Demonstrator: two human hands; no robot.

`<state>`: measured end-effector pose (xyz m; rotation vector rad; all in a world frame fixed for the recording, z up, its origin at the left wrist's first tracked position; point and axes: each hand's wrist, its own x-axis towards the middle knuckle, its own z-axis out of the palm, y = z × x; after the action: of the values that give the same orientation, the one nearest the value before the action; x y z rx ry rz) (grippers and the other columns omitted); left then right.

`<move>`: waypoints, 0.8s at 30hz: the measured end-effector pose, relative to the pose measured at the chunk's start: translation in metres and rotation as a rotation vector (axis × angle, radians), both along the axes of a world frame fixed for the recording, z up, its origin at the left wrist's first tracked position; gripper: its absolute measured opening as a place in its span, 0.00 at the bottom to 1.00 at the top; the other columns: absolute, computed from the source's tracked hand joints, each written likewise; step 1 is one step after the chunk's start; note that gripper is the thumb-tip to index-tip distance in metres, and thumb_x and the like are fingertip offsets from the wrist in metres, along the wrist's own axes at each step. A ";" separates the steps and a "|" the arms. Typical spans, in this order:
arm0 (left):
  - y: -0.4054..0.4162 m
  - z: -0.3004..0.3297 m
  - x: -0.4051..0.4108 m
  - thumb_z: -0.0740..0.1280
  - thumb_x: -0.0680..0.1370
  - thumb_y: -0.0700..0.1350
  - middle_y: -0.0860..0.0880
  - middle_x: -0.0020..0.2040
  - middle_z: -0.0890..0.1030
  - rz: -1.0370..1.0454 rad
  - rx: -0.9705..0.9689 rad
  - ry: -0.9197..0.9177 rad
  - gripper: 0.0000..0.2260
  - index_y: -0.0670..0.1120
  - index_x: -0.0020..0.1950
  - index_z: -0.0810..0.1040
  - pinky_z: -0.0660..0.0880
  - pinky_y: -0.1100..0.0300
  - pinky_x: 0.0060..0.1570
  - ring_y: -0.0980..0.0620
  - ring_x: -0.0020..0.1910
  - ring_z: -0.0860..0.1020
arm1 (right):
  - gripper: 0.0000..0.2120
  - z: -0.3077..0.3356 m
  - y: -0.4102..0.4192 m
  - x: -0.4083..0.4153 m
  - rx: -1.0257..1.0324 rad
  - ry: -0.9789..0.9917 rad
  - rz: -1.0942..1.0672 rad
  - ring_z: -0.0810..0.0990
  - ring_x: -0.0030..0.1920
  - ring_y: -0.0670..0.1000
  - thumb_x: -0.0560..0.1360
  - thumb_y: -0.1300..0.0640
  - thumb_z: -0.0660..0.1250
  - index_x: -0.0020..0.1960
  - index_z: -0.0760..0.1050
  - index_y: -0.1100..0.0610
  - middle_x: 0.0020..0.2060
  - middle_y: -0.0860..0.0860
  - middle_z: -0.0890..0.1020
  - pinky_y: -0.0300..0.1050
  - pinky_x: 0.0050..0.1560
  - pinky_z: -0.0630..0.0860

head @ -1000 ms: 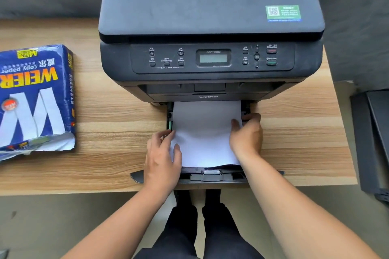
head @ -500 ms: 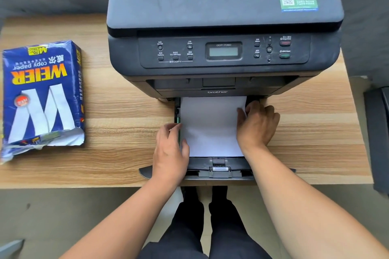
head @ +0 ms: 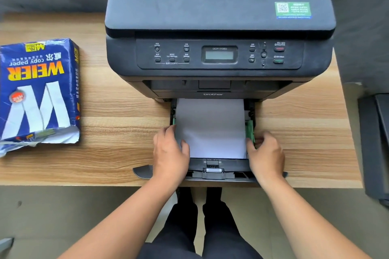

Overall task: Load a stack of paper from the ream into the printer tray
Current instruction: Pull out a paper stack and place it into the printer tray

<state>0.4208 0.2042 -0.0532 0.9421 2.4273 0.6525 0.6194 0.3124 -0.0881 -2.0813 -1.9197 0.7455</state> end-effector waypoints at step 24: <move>0.013 0.003 -0.004 0.67 0.72 0.32 0.42 0.47 0.82 -0.064 -0.231 0.251 0.14 0.45 0.54 0.76 0.69 0.51 0.40 0.39 0.47 0.79 | 0.06 0.006 -0.001 -0.006 0.009 -0.019 -0.035 0.77 0.45 0.63 0.74 0.55 0.69 0.42 0.81 0.57 0.40 0.58 0.85 0.48 0.44 0.67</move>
<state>0.4164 0.2173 -0.0504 1.0517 2.6062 0.2342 0.6134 0.3112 -0.0821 -2.1182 -1.8881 0.7114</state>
